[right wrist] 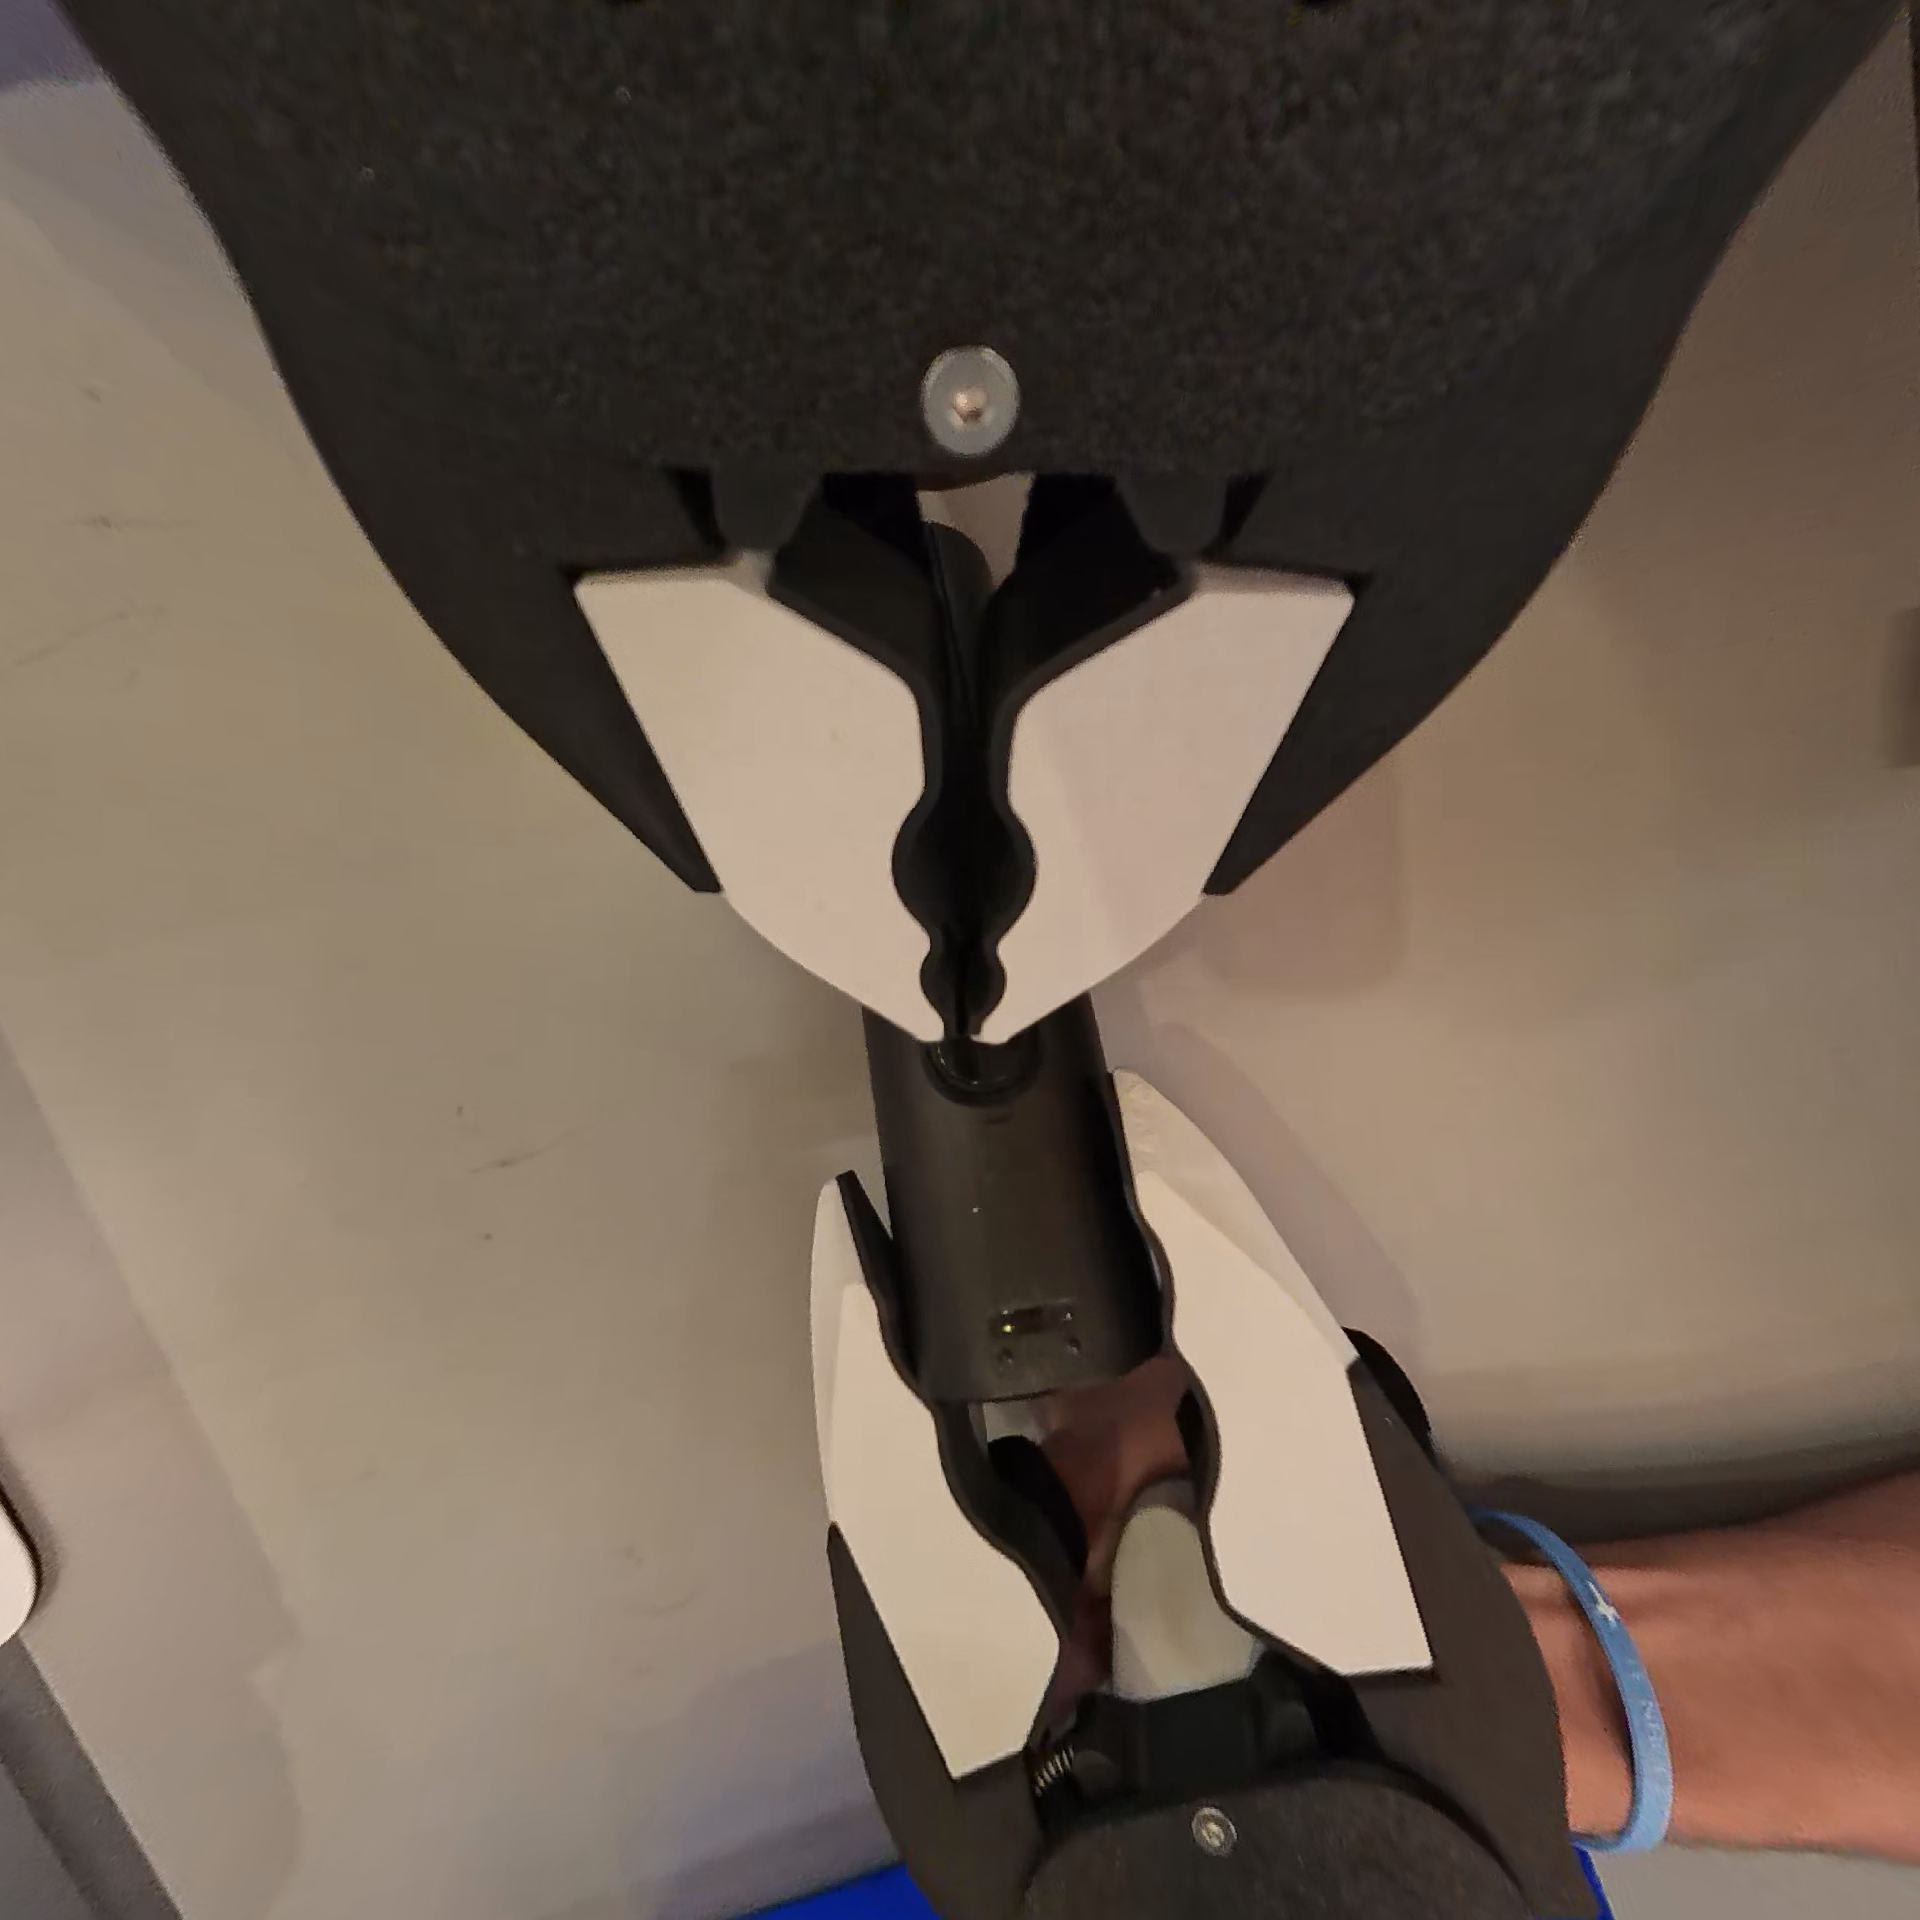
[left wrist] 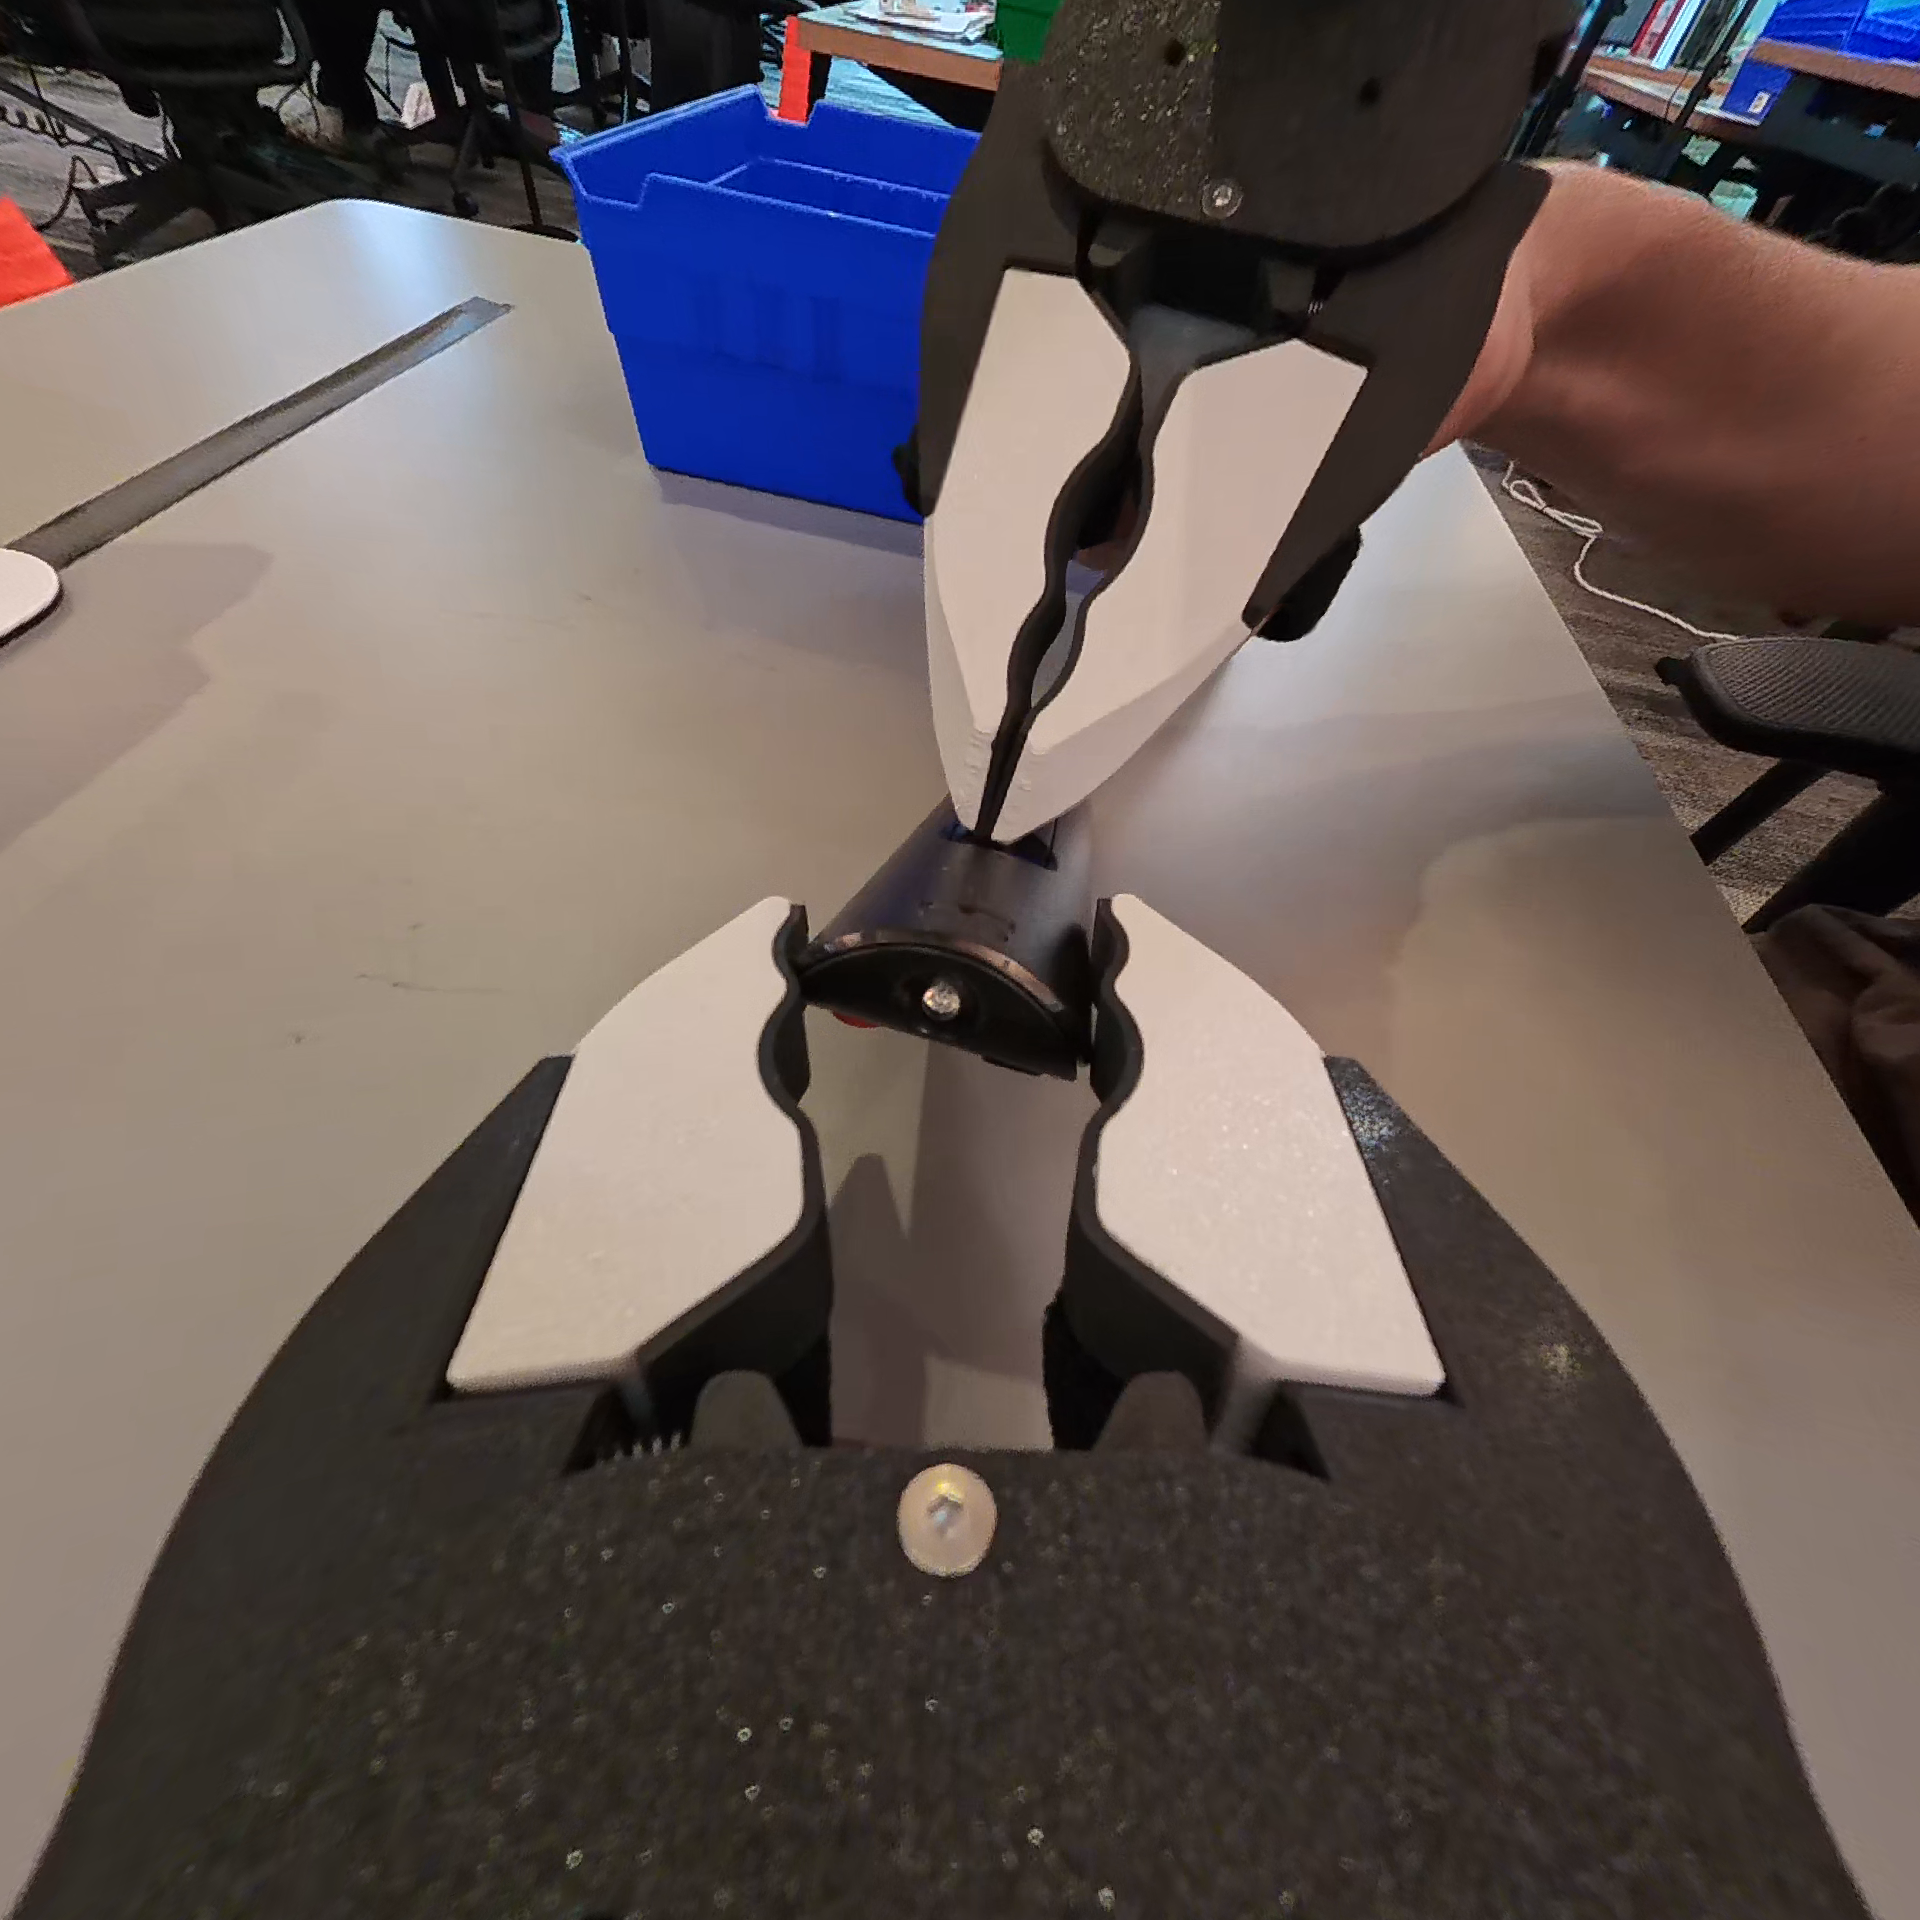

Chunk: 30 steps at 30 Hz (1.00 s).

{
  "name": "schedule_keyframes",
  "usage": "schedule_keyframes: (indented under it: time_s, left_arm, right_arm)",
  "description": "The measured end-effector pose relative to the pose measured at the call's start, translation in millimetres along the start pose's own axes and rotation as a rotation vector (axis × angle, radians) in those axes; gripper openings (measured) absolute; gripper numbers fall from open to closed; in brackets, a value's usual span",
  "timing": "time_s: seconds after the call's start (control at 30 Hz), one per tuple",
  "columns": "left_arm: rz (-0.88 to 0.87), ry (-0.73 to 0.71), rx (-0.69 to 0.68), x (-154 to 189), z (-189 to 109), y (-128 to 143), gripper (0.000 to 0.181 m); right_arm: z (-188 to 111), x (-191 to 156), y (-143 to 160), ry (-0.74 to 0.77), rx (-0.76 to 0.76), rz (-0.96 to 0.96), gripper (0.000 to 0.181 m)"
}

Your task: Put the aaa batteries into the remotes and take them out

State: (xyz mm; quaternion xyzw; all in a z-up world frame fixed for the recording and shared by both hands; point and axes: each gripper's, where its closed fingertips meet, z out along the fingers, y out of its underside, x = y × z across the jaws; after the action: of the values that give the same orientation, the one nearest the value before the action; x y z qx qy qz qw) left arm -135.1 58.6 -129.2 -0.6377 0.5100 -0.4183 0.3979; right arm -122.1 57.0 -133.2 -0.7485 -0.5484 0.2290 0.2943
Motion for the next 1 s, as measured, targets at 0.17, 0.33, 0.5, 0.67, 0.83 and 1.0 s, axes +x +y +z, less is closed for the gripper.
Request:
schedule_keyframes:
  time_s: [0.17,0.33,0.5,0.67,0.83,1.0]
  left_arm:
    - [0.014,0.002,0.035,2,-2,-4,0.051]
    - [-0.013,-0.003,0.13,-1,-12,-15,0.051]
    - [-0.015,0.007,0.147,-1,-14,-16,0.051]
    - [-0.004,0.014,0.146,1,-14,-16,0.051]
    - [-0.001,0.02,0.16,2,-16,-18,0.051]
    - [-0.021,0.021,0.173,0,-18,-19,0.051]
  right_arm:
    - [-1,0,-3,0.008,-0.021,-0.011,0.0]
    - [-26,18,-14,-0.062,0.147,0.235,0.006]
    - [-12,5,-1,-0.234,0.213,0.638,0.045]
    - [-2,10,-7,-0.117,0.219,0.541,0.057]
    - [-1,8,-18,-0.416,0.244,0.56,0.047]
    - [13,13,-14,-0.471,0.109,0.479,0.047]
